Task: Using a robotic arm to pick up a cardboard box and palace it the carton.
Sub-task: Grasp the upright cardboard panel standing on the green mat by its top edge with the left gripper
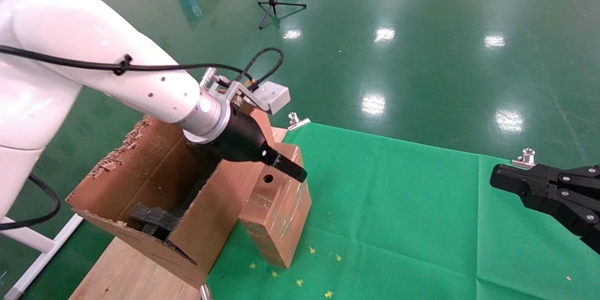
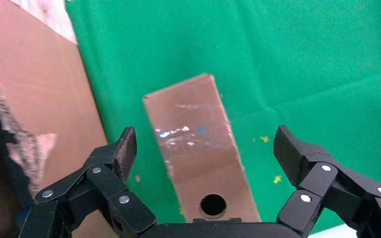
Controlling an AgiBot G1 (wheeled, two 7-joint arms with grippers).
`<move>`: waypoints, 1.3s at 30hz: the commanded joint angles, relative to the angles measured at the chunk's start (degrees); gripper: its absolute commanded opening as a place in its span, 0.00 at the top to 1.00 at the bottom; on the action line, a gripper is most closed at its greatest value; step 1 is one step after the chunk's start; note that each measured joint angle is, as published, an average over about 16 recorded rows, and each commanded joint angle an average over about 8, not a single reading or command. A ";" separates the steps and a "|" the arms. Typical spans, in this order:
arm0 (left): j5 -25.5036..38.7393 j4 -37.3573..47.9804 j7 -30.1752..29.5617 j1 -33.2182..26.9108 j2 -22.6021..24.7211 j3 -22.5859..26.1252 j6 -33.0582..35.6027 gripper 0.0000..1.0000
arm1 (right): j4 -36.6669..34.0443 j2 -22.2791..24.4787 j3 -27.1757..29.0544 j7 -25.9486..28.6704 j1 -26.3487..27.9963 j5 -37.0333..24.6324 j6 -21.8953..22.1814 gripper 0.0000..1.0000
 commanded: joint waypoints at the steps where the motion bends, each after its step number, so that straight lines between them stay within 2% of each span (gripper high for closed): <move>1: -0.04 0.22 -0.47 0.18 0.46 0.87 -0.02 0.00 | 0.00 0.00 0.00 0.00 0.00 0.00 0.00 1.00; 4: -0.10 1.26 -0.66 0.27 0.87 1.67 -0.17 0.00 | 0.00 0.00 0.00 0.00 0.00 0.00 0.00 0.99; 5: -0.21 1.65 -0.67 0.28 0.99 1.84 -0.22 0.00 | 0.00 0.00 0.00 0.00 0.00 0.00 0.00 0.94; 11: -0.90 3.76 -0.70 0.31 1.49 2.40 -0.33 0.00 | -0.01 0.00 0.00 0.00 -0.01 0.00 0.01 0.19; 12: -0.94 3.93 -0.71 0.31 1.52 2.45 -0.31 0.06 | -0.01 0.00 0.00 0.00 -0.01 0.00 0.02 0.08; 13: -0.97 4.06 -0.71 0.31 1.55 2.50 -0.30 0.18 | -0.01 0.00 0.00 0.00 -0.01 0.00 0.02 0.00; 19: -1.06 4.03 -0.68 0.33 1.53 2.46 -0.30 0.93 | -0.01 0.00 0.00 0.00 -0.01 0.00 0.02 0.00; 20: -1.06 3.96 -0.68 0.33 1.52 2.43 -0.31 1.00 | -0.01 0.00 0.00 0.00 -0.01 0.00 0.02 0.00; 39: -0.92 3.32 -0.61 0.36 1.39 2.20 -0.40 1.00 | -0.01 0.00 0.00 0.00 -0.02 0.00 0.02 0.00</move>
